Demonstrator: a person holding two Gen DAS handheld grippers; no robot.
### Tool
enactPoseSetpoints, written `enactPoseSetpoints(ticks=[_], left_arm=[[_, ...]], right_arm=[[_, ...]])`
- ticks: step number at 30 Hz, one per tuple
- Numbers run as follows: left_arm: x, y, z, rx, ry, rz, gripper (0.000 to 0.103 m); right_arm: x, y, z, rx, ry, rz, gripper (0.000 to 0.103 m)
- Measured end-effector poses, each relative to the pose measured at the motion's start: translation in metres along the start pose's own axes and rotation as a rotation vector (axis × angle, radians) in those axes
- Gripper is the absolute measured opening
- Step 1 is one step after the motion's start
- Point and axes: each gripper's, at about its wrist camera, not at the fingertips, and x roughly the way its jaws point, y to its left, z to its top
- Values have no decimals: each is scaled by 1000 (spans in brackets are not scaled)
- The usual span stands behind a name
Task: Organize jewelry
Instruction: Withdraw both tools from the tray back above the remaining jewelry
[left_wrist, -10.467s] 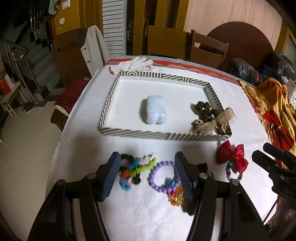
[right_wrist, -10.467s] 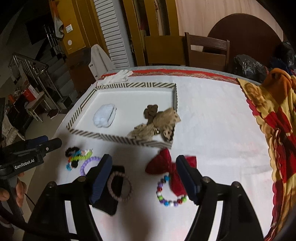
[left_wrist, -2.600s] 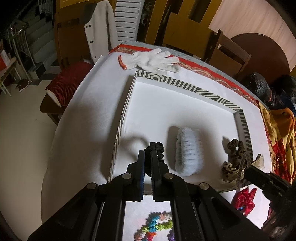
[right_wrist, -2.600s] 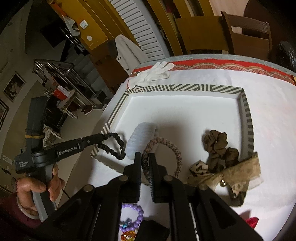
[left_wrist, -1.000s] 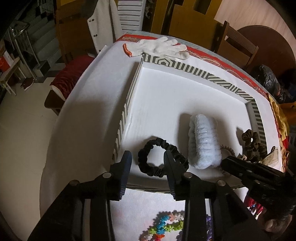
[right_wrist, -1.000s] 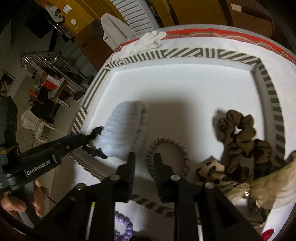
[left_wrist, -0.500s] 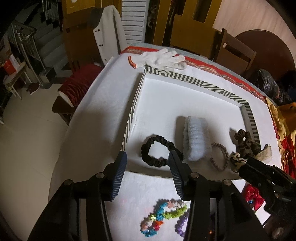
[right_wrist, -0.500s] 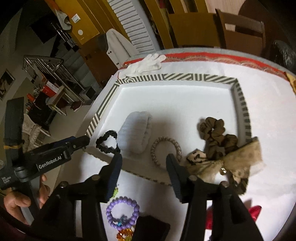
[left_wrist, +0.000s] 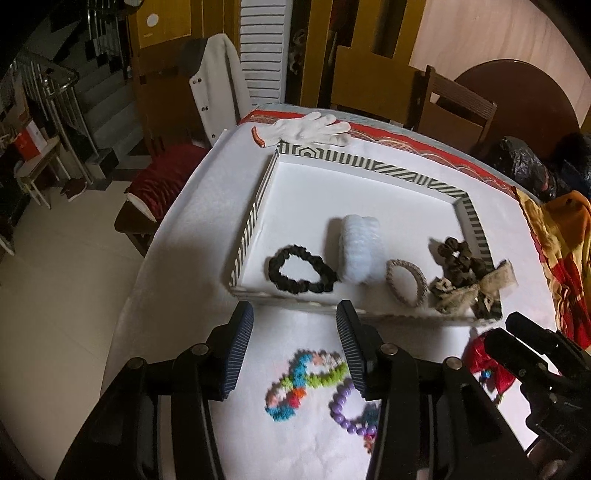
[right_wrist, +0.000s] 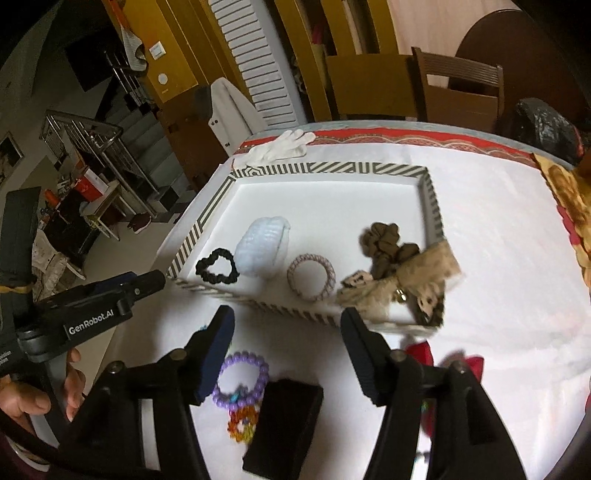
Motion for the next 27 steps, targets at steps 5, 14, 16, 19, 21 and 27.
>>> enactPoseSetpoints(ticks=[5, 14, 16, 19, 21, 27], left_arm=[[-19, -10, -19, 23, -15, 9, 42], [-54, -25, -50, 47, -54, 31, 42], [-61, -28, -56, 58, -60, 31, 42], [-70, -32, -65, 69, -71, 36, 42], [-75, -35, -69, 71, -77, 35, 42], [-90, -42, -80, 85, -97, 34, 42]], right_arm=[[-23, -2, -21, -3, -9, -7, 63], [-66, -1, -55, -21, -35, -29, 63], [-75, 0, -61, -24, -42, -32, 63], [-87, 2, -69, -26, -46, -35, 64], [-95, 1, -74, -28, -56, -41, 64], [-118, 0, -85, -29, -81, -50, 71]])
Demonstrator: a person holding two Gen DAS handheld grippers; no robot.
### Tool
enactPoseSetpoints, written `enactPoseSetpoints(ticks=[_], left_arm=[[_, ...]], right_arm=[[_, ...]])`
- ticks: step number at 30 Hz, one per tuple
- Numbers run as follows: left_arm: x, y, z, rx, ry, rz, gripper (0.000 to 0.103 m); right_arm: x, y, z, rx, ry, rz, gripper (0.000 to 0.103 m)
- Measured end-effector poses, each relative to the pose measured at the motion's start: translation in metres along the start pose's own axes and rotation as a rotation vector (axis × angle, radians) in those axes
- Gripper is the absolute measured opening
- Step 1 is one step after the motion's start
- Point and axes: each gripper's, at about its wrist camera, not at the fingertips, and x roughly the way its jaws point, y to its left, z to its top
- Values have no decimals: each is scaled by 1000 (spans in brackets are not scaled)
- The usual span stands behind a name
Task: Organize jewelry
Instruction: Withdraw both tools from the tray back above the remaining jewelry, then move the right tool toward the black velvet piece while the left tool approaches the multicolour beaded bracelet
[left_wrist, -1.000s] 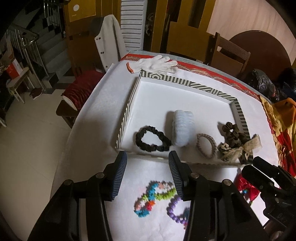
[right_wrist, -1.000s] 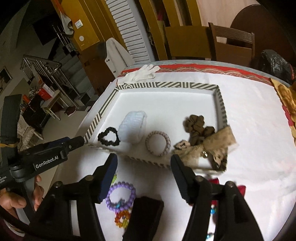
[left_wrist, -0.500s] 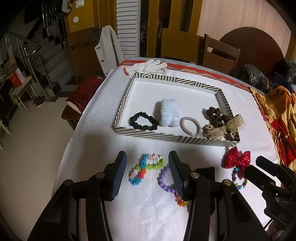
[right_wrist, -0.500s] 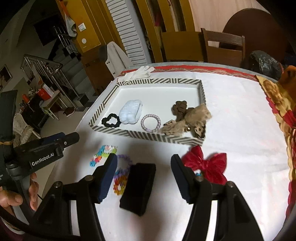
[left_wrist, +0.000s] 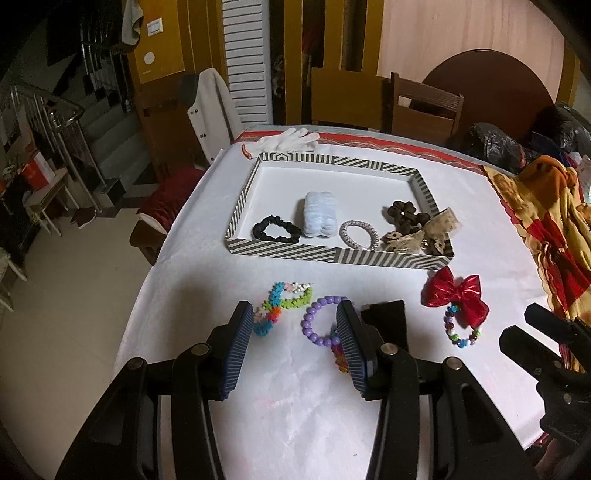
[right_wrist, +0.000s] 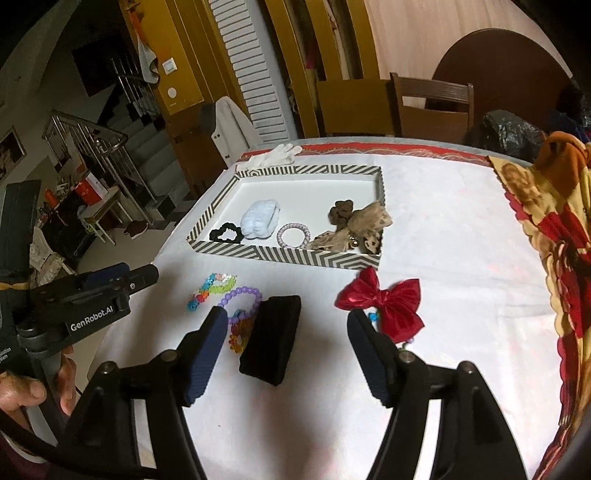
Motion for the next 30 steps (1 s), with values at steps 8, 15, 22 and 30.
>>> enactPoseSetpoints(ticks=[8, 15, 22, 30], left_arm=[[-18, -13, -7, 39, -40, 66, 42], [-26, -21, -11, 53, -58, 60, 42], [-28, -29, -15, 67, -59, 57, 42], [-24, -30, -17, 69, -43, 61, 42]], right_arm=[[-15, -5, -7, 3, -11, 2, 71], [-21, -4, -10, -7, -19, 1, 71], [-22, -5, -11, 0, -20, 3, 73], [-22, -9, -12, 1, -5, 7, 73]])
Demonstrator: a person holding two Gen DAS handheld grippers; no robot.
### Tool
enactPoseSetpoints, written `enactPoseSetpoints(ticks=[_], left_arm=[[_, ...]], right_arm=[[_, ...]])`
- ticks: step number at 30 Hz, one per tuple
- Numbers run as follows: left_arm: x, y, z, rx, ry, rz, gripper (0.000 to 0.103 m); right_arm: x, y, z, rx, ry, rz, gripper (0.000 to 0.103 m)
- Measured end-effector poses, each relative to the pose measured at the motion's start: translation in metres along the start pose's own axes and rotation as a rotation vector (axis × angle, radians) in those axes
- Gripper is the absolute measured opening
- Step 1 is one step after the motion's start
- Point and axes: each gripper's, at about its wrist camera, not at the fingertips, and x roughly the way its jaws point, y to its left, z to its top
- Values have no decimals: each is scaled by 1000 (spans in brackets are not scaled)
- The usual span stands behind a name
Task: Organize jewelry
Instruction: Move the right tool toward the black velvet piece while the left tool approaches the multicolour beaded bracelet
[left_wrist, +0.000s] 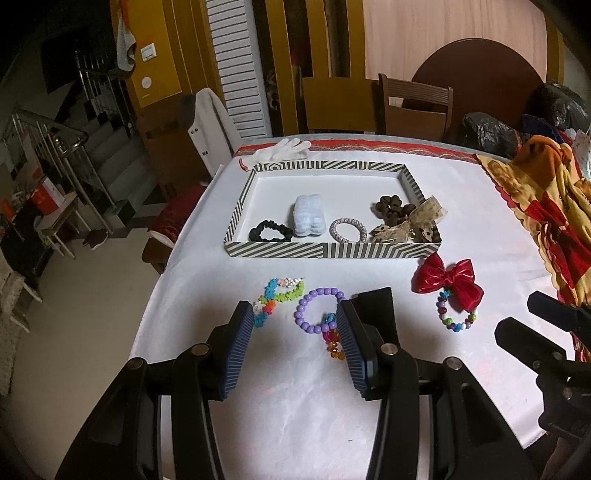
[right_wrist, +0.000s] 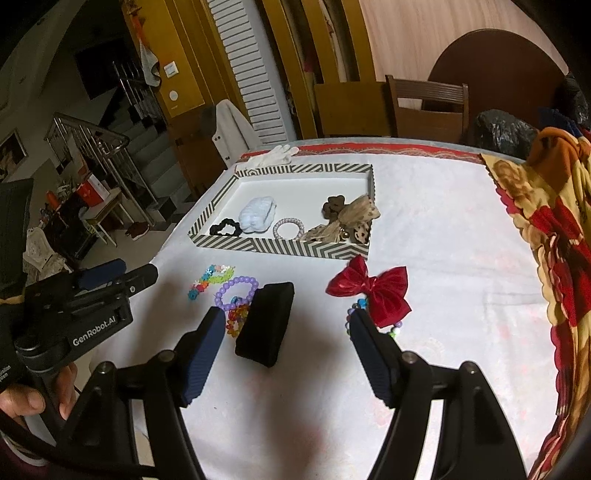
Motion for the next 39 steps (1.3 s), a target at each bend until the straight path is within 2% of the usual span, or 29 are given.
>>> enactPoseSetpoints(ticks=[23, 33, 39], left_arm=[[10, 5, -2, -10, 22, -26, 42], [38, 45, -11, -137, 138, -100, 42], [58, 59, -16, -175, 198, -107, 42]], right_arm=[[16, 2, -1, -5, 35, -8, 74], [38, -1, -13, 20, 94, 0, 76], [67, -1, -21, 50, 159, 31, 76]])
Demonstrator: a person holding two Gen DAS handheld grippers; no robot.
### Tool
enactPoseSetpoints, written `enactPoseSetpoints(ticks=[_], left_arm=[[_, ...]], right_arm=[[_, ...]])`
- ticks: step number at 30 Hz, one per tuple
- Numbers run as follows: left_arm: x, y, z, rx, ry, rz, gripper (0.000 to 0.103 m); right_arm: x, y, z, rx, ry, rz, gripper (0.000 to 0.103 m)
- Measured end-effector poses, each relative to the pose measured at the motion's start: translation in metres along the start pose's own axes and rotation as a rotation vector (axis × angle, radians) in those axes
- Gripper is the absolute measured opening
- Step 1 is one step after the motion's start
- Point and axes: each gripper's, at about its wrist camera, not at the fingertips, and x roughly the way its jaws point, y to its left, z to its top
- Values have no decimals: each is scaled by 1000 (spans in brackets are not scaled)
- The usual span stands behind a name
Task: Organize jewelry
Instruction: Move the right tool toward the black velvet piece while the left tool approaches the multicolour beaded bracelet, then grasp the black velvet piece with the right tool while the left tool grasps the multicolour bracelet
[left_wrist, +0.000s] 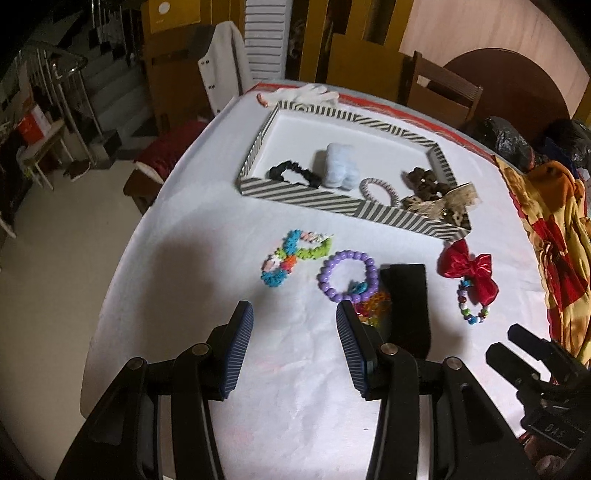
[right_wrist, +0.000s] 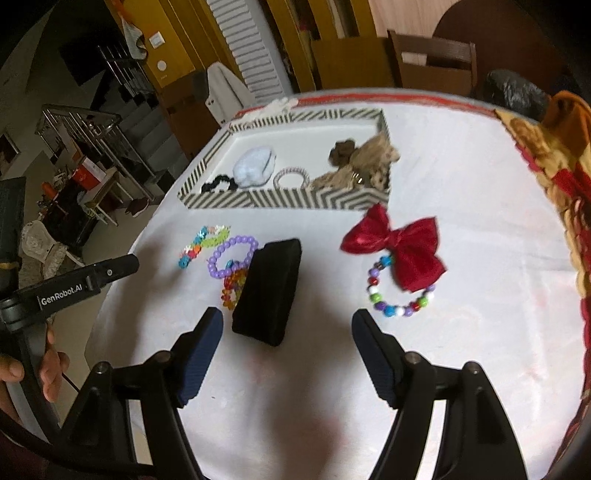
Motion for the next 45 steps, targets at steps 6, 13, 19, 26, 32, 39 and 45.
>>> enactPoseSetpoints(ticks=[6, 13, 19, 26, 32, 39, 45], left_arm=[[22, 14, 5, -34, 53, -3, 42], [48, 25, 14, -51, 96, -15, 42], [73, 27, 23, -34, 139, -38, 42], [97, 24, 35, 5, 165, -69, 42], [110, 17, 44, 43, 173, -93, 42], [121, 9, 50, 80, 175, -70, 42], [124, 8, 49, 100, 164, -69, 36]], right_arm=[[34, 9, 1, -9, 63, 20, 76], [71, 16, 9, -9, 105, 16, 76], [96, 14, 16, -26, 130, -14, 76], [93, -12, 22, 18, 131, -38, 75], [95, -1, 23, 17, 155, 36, 75], [110, 16, 19, -17, 162, 38, 75], [108, 11, 17, -44, 133, 4, 38]])
